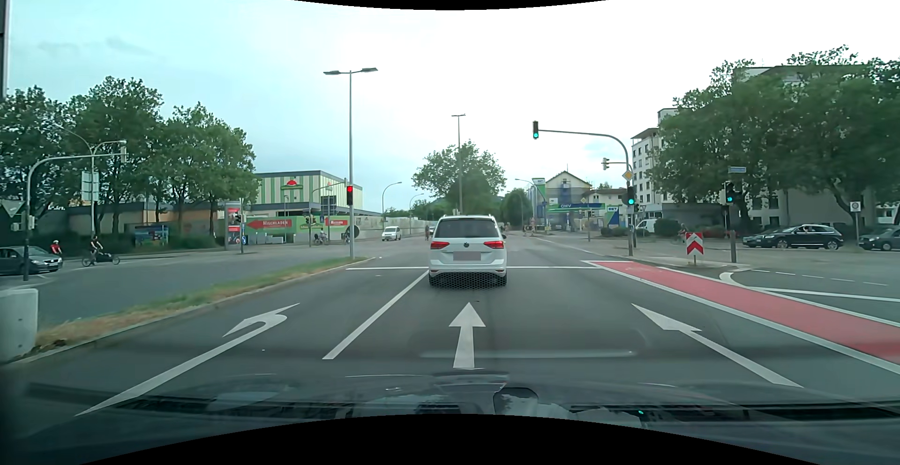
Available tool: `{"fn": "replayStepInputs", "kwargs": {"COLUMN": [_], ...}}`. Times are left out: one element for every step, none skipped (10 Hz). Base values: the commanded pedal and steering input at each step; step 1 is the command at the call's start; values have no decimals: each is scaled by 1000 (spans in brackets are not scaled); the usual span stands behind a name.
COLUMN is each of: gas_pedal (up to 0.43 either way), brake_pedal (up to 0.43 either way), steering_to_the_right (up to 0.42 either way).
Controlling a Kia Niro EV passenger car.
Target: Follow the waypoints while adhering to traffic rules and regulations
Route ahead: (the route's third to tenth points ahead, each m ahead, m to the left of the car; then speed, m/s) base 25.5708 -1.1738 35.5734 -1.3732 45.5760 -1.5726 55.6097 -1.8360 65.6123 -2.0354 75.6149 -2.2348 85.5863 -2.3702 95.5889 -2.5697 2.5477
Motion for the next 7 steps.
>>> {"fn": "replayStepInputs", "kwargs": {"gas_pedal": [0,0,0,0,0,0,0], "brake_pedal": [55,12,0,0,0,0,0], "steering_to_the_right": [5,5,5,5,5,5,5]}}
